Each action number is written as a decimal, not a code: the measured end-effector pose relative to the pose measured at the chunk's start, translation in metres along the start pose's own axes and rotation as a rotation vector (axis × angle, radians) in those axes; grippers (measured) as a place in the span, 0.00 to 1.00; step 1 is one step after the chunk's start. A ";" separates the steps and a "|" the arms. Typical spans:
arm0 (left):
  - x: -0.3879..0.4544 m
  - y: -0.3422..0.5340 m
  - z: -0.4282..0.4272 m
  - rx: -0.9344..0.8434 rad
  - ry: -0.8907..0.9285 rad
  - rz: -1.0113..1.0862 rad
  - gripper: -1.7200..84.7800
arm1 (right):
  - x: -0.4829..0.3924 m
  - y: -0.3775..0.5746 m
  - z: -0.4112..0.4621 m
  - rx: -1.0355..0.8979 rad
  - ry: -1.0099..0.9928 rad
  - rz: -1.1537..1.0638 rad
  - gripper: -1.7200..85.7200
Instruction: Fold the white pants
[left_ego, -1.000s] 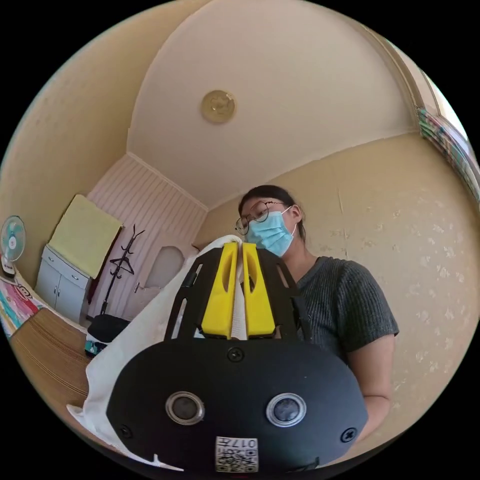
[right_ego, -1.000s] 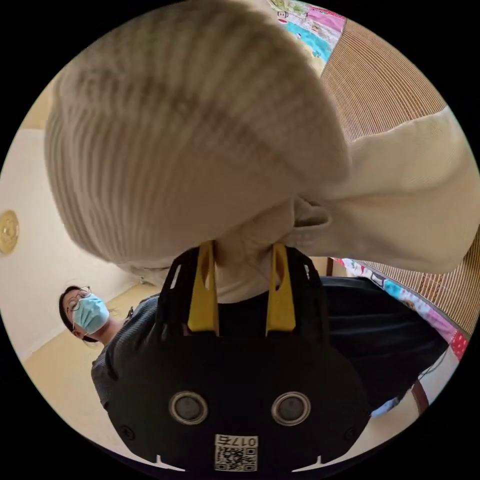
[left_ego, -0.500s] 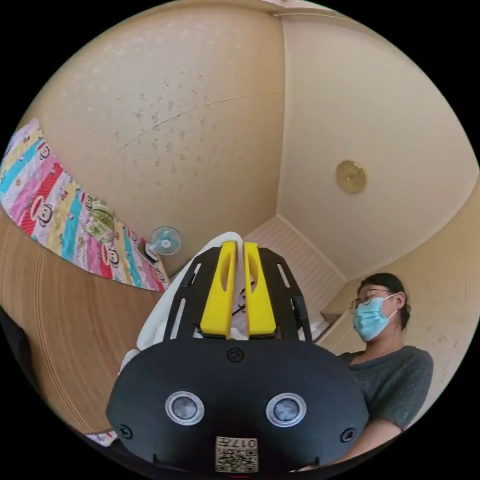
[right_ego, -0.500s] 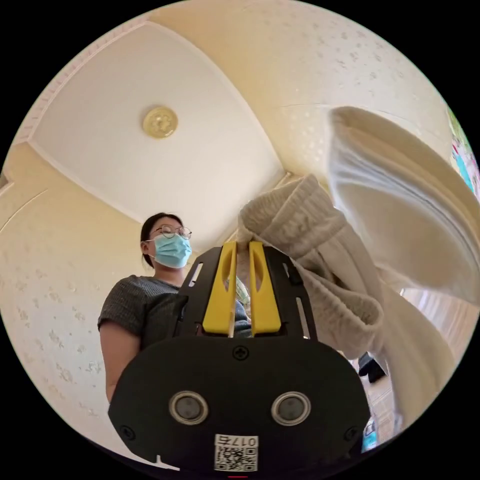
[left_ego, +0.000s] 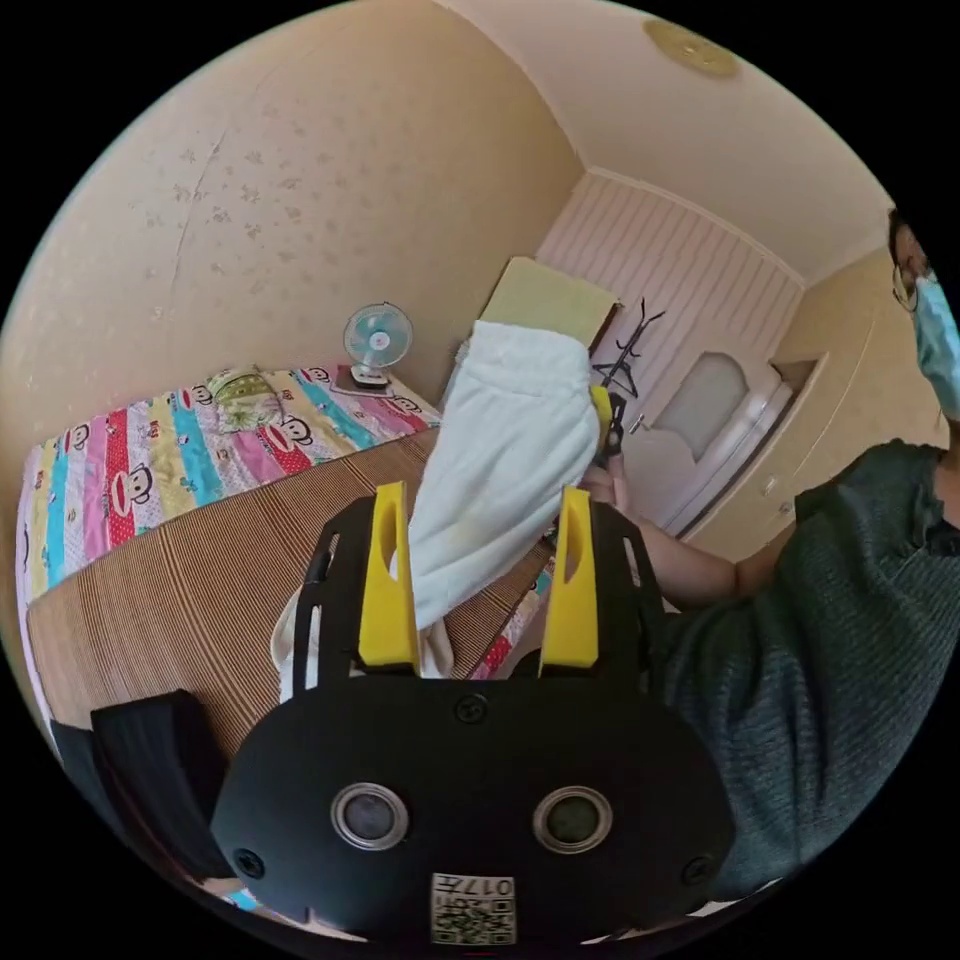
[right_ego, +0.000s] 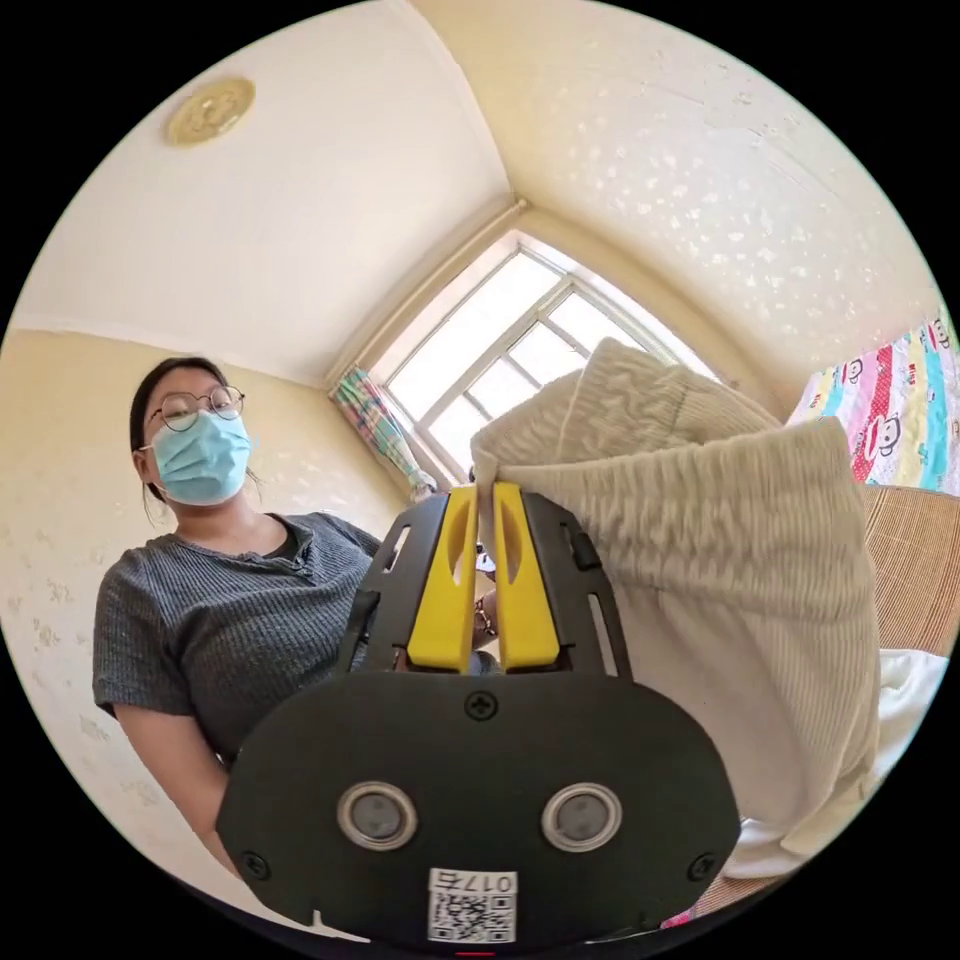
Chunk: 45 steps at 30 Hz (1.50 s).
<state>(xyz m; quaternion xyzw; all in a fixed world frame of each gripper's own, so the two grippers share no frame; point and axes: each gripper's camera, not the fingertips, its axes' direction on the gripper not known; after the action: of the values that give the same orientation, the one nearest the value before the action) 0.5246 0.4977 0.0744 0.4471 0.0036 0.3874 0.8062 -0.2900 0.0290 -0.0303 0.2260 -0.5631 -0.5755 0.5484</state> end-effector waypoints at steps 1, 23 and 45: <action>0.002 0.006 0.001 0.061 0.051 0.013 0.20 | 0.000 0.003 -0.002 0.024 -0.021 0.010 0.05; -0.015 -0.005 -0.028 0.519 1.200 0.348 0.10 | -0.127 0.104 0.064 -0.162 -0.107 -0.210 0.24; 0.135 0.066 0.042 0.119 0.105 0.086 0.23 | -0.323 0.149 0.145 0.234 0.686 -0.473 0.02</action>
<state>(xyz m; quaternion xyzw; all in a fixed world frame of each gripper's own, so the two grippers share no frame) 0.5933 0.5721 0.1937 0.4732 0.0497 0.4437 0.7594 -0.2658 0.4083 0.0262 0.5874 -0.3425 -0.5092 0.5276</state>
